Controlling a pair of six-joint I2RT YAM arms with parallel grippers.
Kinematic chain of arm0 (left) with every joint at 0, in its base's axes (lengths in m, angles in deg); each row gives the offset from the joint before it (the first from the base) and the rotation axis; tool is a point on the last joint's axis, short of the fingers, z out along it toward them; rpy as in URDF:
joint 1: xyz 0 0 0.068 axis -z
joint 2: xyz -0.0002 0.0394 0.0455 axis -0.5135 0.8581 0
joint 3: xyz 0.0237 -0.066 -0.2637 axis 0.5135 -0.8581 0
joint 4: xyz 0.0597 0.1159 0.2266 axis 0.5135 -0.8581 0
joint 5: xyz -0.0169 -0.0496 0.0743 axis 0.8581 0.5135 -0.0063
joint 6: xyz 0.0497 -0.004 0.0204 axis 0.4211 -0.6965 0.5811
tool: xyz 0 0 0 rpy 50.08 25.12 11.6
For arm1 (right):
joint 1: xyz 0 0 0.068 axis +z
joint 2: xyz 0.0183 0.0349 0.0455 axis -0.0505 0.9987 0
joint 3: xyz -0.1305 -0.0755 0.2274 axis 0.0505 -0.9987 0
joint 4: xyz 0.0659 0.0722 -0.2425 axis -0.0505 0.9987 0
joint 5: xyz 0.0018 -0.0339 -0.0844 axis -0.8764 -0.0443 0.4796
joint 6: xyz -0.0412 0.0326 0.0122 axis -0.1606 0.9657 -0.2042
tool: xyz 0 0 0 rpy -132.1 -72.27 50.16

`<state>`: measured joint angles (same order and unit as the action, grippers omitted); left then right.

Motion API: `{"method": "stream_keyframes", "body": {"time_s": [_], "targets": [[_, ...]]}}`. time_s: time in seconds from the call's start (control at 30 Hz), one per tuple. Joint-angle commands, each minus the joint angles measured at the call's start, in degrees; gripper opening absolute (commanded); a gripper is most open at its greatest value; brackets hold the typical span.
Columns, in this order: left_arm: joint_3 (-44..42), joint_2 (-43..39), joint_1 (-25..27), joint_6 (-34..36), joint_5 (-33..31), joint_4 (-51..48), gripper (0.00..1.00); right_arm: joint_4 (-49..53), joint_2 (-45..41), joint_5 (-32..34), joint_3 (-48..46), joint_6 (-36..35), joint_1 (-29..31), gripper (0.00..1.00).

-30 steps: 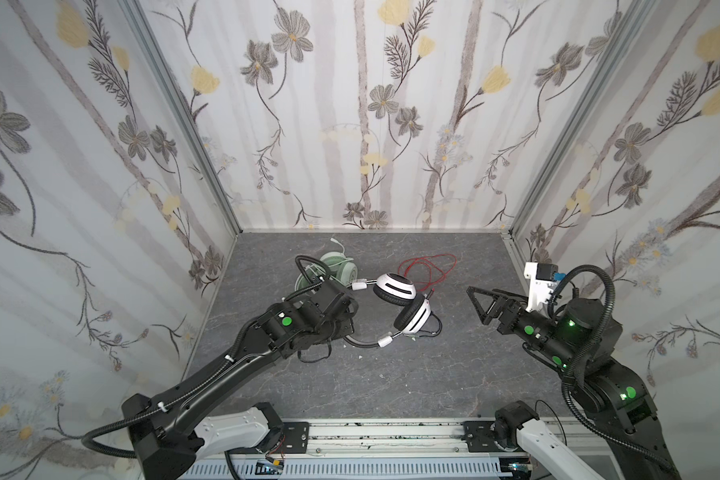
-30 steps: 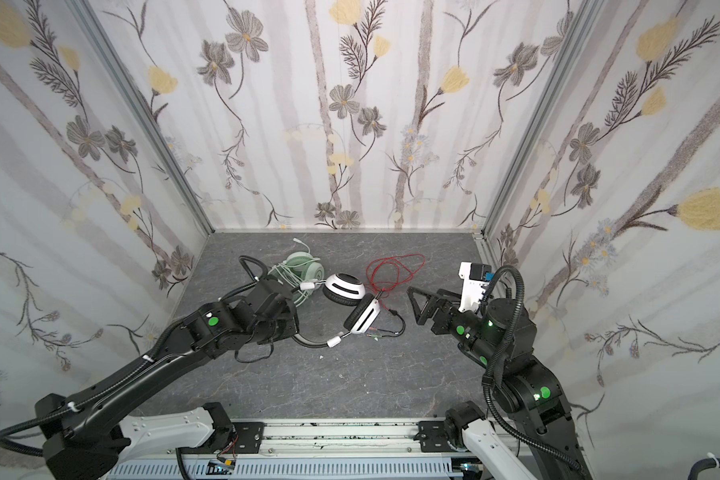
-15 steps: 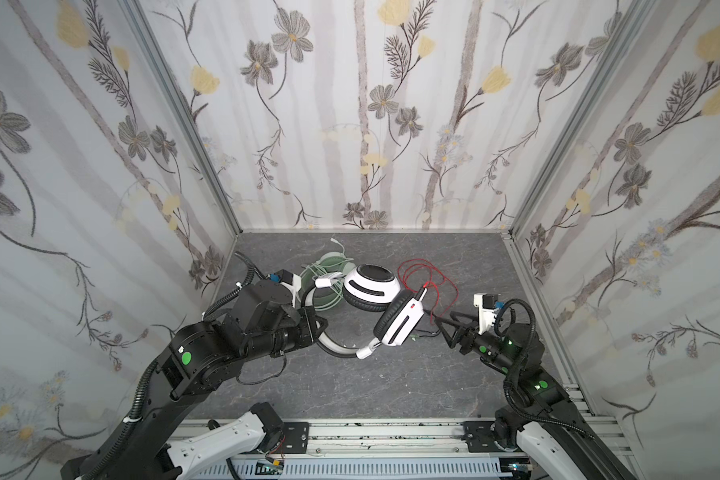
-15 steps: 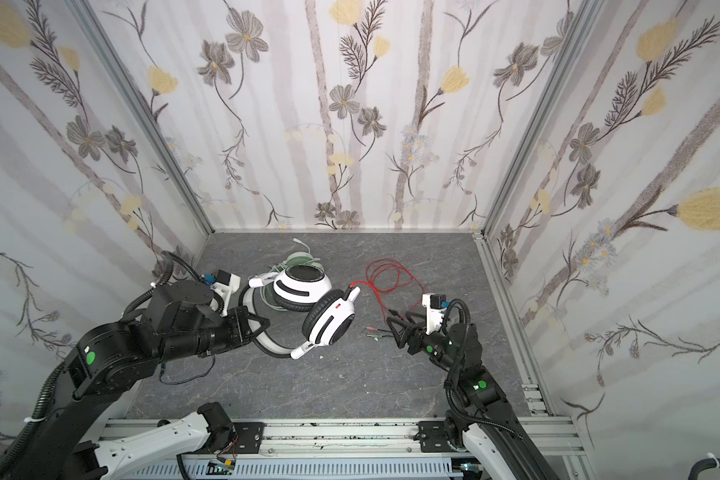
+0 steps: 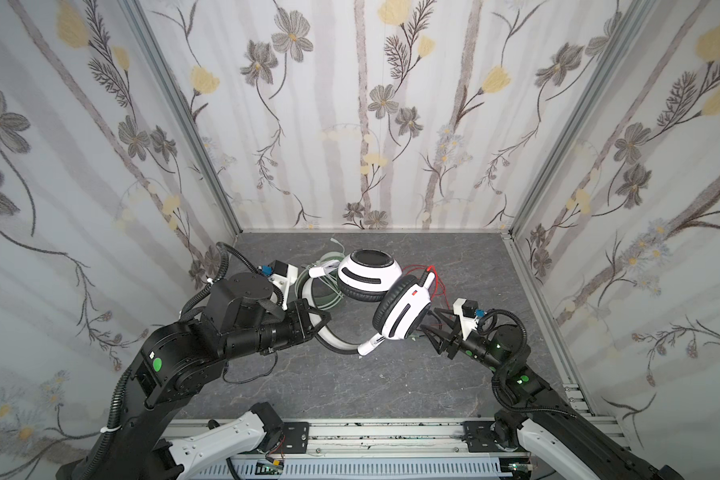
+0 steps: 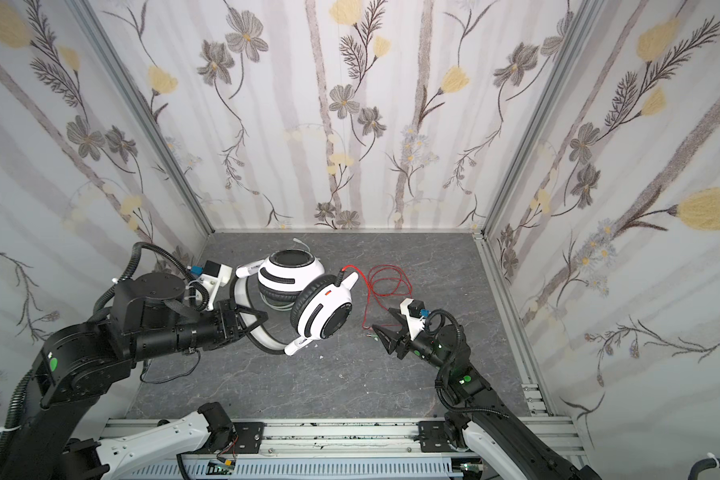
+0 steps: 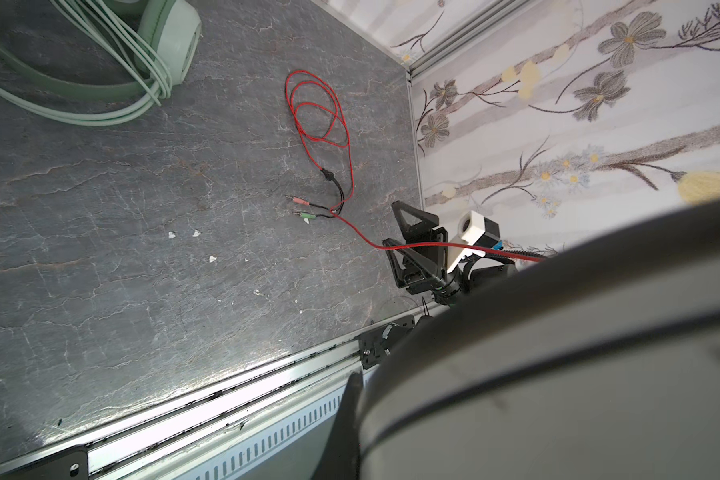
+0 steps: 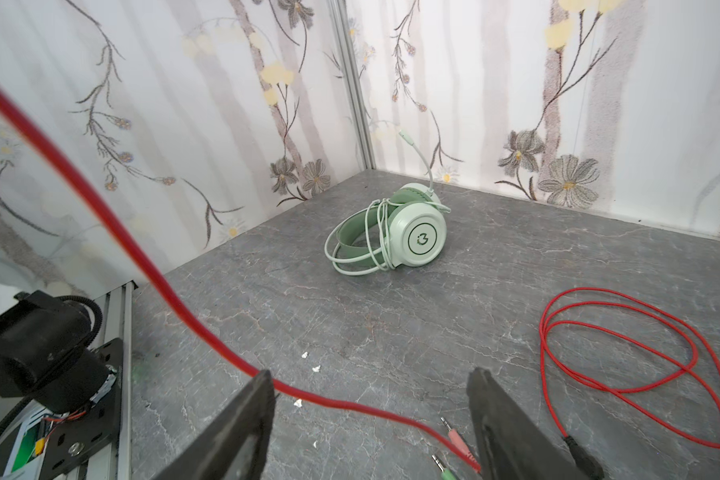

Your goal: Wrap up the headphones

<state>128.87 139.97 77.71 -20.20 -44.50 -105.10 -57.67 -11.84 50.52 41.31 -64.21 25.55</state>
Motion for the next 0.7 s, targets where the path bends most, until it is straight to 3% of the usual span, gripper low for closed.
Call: {"method": "stream_keyframes", "body": {"time_s": [0.0,0.13,0.33,0.37,0.5,0.53,0.67], "targets": [[1.98,0.68,-0.06,0.21,0.17,1.69,0.0,-6.06,0.27,-4.68,-1.03,-3.04,0.45,0.72],[3.5,2.06,-0.01,0.44,1.59,1.8,0.0,-5.5,2.05,-6.65,-0.62,-5.53,1.01,0.66],[3.96,3.0,-0.13,0.31,3.59,2.86,0.0,-5.07,6.06,-3.9,1.74,-8.27,3.09,0.61],[3.9,3.07,-0.12,0.23,3.92,3.07,0.0,-5.03,6.92,-4.02,2.47,-8.42,3.24,0.54],[3.45,3.12,-0.17,0.72,3.59,2.79,0.0,-3.73,9.02,-5.71,5.03,-9.55,3.54,0.08],[3.44,3.33,-0.16,0.88,3.34,2.53,0.0,-2.72,9.07,-5.96,5.52,-9.84,3.58,0.02],[4.83,4.89,-0.36,3.35,1.15,-0.72,0.0,5.38,6.33,0.91,7.24,-10.15,4.25,0.0]]}}
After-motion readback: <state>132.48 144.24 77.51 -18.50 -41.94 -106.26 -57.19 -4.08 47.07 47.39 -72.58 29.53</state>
